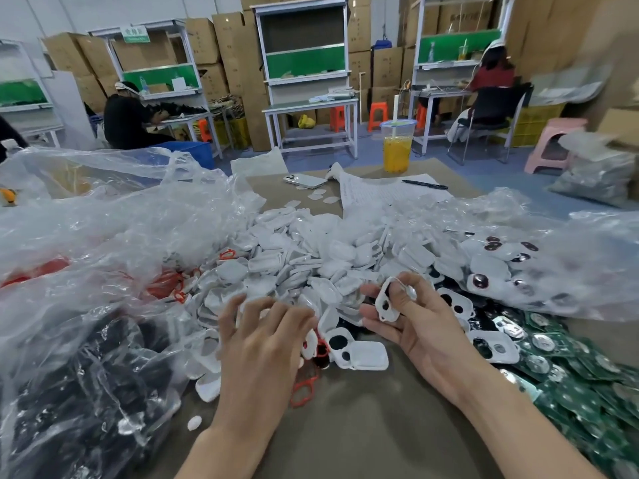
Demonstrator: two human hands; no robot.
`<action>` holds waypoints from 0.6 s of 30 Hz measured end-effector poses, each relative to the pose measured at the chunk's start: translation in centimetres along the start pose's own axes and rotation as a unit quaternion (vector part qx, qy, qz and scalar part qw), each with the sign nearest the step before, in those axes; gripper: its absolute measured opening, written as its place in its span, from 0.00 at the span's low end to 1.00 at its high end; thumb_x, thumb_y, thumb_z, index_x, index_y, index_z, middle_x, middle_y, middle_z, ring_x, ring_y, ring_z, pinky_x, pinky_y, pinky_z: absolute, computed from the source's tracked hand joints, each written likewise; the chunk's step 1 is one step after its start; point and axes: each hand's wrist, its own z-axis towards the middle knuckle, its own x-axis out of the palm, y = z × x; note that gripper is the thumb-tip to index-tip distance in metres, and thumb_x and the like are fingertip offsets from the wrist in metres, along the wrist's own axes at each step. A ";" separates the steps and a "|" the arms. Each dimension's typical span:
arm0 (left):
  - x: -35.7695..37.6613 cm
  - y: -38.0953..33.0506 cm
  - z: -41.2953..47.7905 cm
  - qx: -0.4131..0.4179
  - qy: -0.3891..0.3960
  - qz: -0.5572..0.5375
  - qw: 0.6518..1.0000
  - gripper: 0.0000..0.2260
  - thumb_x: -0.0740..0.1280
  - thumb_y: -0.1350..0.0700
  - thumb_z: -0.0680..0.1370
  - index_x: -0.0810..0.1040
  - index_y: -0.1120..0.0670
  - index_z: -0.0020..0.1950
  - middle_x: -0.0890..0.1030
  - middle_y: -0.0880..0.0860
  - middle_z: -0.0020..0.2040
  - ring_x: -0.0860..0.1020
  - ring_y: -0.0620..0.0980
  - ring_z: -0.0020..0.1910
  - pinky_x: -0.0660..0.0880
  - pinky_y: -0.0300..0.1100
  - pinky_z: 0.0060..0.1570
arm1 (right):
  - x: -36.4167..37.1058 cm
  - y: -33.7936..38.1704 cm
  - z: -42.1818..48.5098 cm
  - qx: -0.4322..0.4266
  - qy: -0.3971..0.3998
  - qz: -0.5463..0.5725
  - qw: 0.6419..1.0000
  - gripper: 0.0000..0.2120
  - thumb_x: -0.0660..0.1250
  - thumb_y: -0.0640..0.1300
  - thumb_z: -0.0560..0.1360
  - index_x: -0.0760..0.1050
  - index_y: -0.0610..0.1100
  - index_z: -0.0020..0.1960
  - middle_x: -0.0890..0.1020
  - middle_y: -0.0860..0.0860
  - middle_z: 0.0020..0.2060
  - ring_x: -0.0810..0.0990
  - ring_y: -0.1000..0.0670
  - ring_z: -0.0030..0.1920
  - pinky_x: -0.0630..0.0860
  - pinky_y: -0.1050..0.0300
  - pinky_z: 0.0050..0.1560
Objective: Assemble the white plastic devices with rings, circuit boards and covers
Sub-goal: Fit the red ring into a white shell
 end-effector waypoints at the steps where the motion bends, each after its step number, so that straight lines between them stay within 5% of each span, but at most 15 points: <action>1: 0.3 -0.4 0.2 0.010 -0.004 -0.007 1.000 0.05 0.66 0.51 0.81 0.80 0.49 0.48 0.81 0.44 0.42 0.75 0.51 0.50 0.60 0.50 0.69 | 0.0 0.1 0.0 -0.003 0.000 0.001 1.000 0.11 0.66 0.42 0.78 0.70 0.43 0.58 0.84 0.38 0.55 0.87 0.41 0.45 0.83 0.53 0.43; 6: 1.9 -3.0 1.8 0.025 -0.019 -0.052 0.998 0.01 0.68 0.52 0.82 0.78 0.48 0.52 0.81 0.44 0.42 0.76 0.50 0.46 0.66 0.49 0.63 | 0.1 0.4 0.0 0.004 0.010 -0.005 1.000 0.14 0.65 0.43 0.77 0.76 0.40 0.60 0.84 0.39 0.57 0.87 0.42 0.46 0.83 0.54 0.44; 18: 2.4 -1.4 1.9 -0.070 0.016 -0.096 0.993 0.08 0.66 0.49 0.80 0.81 0.52 0.47 0.83 0.45 0.41 0.74 0.46 0.53 0.61 0.47 0.66 | 0.5 0.1 0.2 0.031 0.031 -0.039 0.998 0.07 0.65 0.44 0.75 0.78 0.45 0.52 0.85 0.40 0.56 0.86 0.40 0.49 0.83 0.53 0.44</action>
